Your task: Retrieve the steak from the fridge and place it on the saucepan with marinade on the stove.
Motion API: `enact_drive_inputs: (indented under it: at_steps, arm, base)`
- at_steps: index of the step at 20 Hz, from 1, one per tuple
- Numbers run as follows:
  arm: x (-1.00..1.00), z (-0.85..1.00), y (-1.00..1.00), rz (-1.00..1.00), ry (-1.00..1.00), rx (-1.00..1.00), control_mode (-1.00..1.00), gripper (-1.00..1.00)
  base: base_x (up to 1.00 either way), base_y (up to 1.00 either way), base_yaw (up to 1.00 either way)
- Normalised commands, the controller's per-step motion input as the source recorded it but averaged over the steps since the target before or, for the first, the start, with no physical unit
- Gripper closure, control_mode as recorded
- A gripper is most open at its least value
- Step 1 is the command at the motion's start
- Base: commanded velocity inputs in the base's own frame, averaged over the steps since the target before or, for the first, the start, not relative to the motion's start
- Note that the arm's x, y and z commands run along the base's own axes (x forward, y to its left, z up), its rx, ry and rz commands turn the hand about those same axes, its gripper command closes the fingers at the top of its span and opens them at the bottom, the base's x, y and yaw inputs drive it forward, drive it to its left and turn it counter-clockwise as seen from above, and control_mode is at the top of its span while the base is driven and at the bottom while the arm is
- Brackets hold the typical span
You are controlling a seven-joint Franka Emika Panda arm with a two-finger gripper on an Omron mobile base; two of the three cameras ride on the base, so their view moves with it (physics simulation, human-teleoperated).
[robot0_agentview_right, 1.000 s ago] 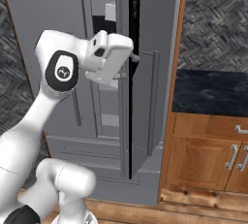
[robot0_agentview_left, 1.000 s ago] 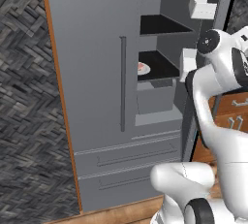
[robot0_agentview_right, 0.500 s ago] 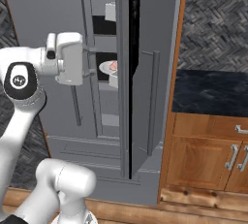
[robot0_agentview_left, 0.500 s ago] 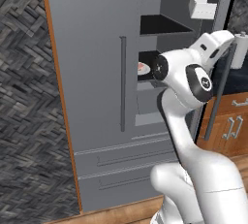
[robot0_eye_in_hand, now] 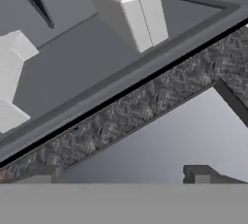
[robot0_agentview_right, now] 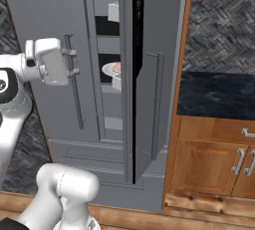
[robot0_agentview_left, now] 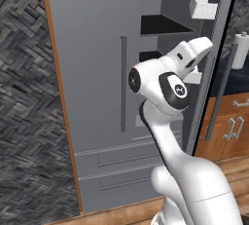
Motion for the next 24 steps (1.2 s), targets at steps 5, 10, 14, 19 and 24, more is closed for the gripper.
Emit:
enact_drive_inputs:
  at_steps: [5, 10, 14, 19, 24]
  arm:
    - [-0.22, 0.00, 0.39, 0.05, -0.25, 0.40, -1.00, -1.00]
    - [-0.34, -0.09, 0.00, 0.11, -0.31, 0.69, -1.00, -1.00]
    - [-0.27, -0.16, 0.07, 0.14, -0.38, 0.56, -1.00, -1.00]
    - [-0.19, -0.47, 0.16, 0.18, -0.33, 0.40, -1.00, -1.00]
    - [-0.01, -0.13, 0.00, 0.02, -0.06, 0.05, -1.00, -1.00]
  base:
    - [0.00, 0.00, 0.00]
    - [0.00, 0.00, 0.00]
    - [0.00, 0.00, 0.00]
    - [0.00, 0.00, 0.00]
    - [0.00, 0.00, 0.00]
